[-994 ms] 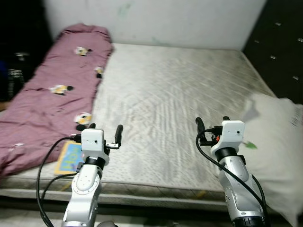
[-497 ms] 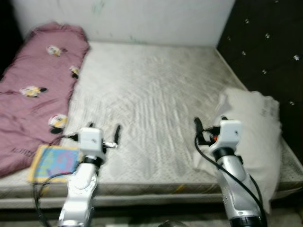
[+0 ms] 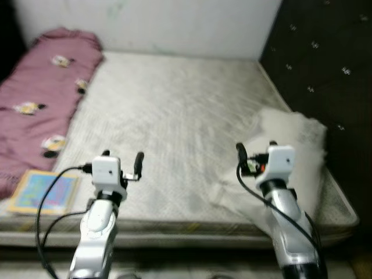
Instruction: Clean up the room
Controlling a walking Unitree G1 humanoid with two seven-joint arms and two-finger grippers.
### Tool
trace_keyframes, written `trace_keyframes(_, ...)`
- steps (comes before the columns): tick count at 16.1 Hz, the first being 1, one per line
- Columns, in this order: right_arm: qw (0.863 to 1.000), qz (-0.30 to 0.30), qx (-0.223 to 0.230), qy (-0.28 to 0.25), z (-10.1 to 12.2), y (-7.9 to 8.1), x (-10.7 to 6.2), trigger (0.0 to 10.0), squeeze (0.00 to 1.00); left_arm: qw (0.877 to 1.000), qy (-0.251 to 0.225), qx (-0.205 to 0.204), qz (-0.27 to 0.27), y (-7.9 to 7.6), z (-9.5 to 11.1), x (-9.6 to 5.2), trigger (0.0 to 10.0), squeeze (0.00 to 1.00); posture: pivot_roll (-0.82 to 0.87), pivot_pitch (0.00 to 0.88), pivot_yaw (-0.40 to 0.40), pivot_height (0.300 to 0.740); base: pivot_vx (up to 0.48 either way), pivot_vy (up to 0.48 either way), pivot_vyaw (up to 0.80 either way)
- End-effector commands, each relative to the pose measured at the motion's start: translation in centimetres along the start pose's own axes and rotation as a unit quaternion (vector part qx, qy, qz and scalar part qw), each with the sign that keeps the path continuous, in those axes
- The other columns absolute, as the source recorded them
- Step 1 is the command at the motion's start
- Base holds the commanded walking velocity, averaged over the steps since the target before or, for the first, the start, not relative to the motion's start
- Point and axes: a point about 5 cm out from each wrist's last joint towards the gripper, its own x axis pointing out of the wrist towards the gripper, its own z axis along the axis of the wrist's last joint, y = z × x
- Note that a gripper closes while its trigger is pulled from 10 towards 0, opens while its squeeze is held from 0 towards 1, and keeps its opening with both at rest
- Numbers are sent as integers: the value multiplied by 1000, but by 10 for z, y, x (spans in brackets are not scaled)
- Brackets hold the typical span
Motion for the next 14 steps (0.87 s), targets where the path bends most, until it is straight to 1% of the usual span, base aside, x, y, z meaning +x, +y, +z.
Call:
trace_keyframes(1, 1000, -8, -4, 2, -1, -4, 0, 10000, 0, 1000, -6, -1, -10, -5, 3, 2, 10000, 0, -21, 3, -47, 740, 0, -322, 0)
trace_keyframes(4, 1000, -7, -5, 3, -1, -4, -1, 10000, 0, 1000, -4, -2, -11, -6, 2, 1, 10000, 0, -21, 2, -49, 740, 0, -322, 0)
trace_keyframes(6, 1000, 0, -13, 7, -3, -4, -2, 10000, 0, 1000, -5, -5, -2, -5, 2, 1, 10000, 0, -12, 5, -65, 740, 0, -322, 0)
trace_keyframes(13, 999, 40, -21, 22, -7, 6, 0, 10000, 0, 1000, 0, -9, 22, -1, -2, -8, 10000, 0, 24, 15, -117, 740, 0, -306, 0)
trace_keyframes(14, 998, 47, -24, 24, -8, 6, 0, 10000, 0, 1000, 0, -15, 28, -1, -3, -9, 10000, 0, 24, 18, -119, 740, 0, 0, 0)
